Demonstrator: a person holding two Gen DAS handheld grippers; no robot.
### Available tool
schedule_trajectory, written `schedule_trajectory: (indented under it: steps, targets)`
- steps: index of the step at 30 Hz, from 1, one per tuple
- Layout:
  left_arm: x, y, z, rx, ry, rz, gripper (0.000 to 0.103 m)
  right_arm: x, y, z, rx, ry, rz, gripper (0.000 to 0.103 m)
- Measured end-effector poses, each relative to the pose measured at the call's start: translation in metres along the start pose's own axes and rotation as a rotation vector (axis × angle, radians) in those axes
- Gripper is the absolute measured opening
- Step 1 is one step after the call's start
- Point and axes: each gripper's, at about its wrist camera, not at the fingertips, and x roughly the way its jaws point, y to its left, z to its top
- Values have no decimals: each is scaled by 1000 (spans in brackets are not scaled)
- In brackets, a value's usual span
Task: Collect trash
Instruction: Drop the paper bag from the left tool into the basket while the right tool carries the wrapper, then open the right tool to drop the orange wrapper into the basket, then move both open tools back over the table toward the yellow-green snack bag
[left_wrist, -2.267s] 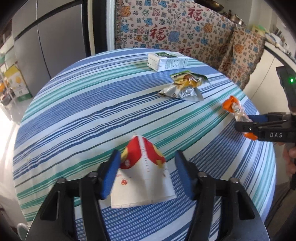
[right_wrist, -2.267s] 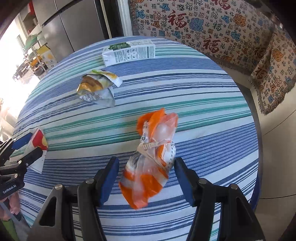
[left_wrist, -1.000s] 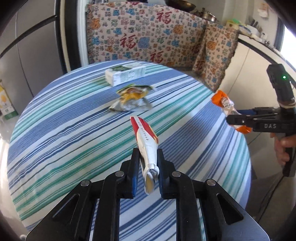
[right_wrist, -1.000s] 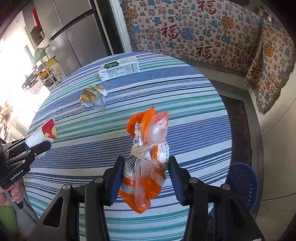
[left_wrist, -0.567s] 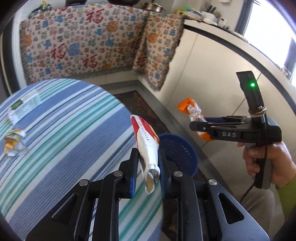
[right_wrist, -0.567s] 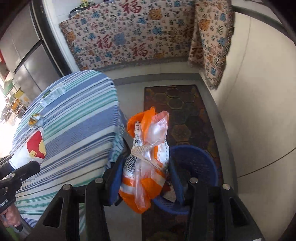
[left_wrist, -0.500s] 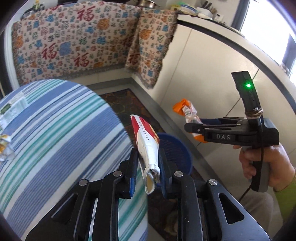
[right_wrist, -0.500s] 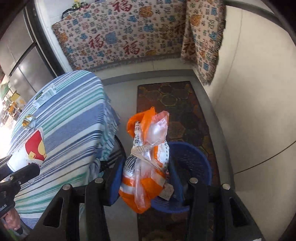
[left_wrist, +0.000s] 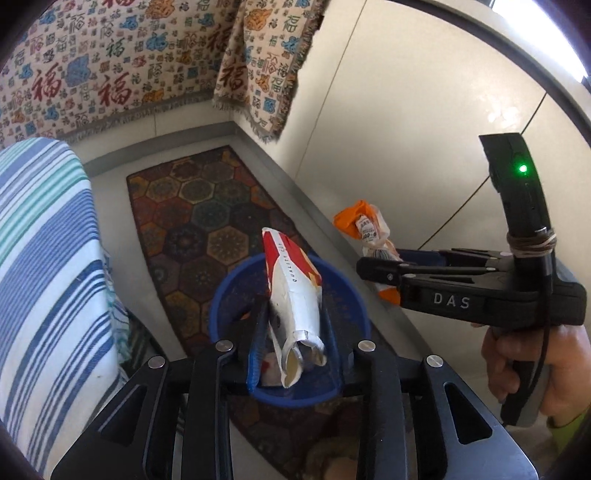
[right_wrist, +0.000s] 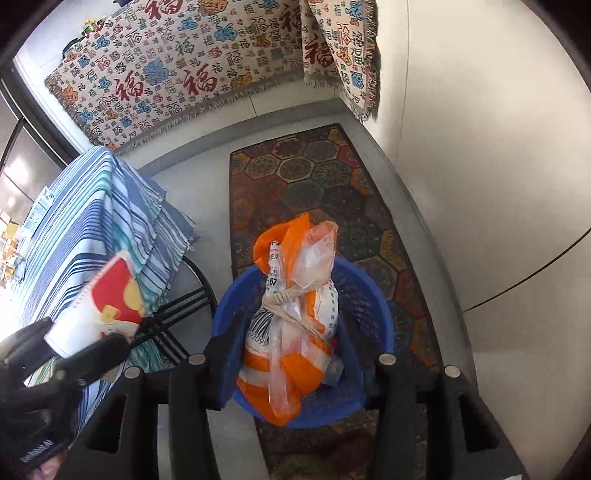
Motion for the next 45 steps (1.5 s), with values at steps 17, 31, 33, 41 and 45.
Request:
schedule_trajectory:
  steps: [17, 31, 33, 41, 45]
  targets:
    - [65, -14, -5, 68, 51, 35, 65, 20, -31, 3, 113, -7, 2, 56]
    - [-63, 0, -21, 4, -132, 53, 92, -31, -4, 11, 14, -210, -157, 73]
    - [-90, 14, -36, -4, -152, 94, 96, -38, 10, 11, -25, -234, -162, 73]
    - [-156, 123, -112, -131, -105, 369, 97, -71, 131, -1, -203, -325, -18, 73]
    - [-177, 171, -134, -186, -86, 482, 97, -65, 218, -31, -335, -272, 162, 74]
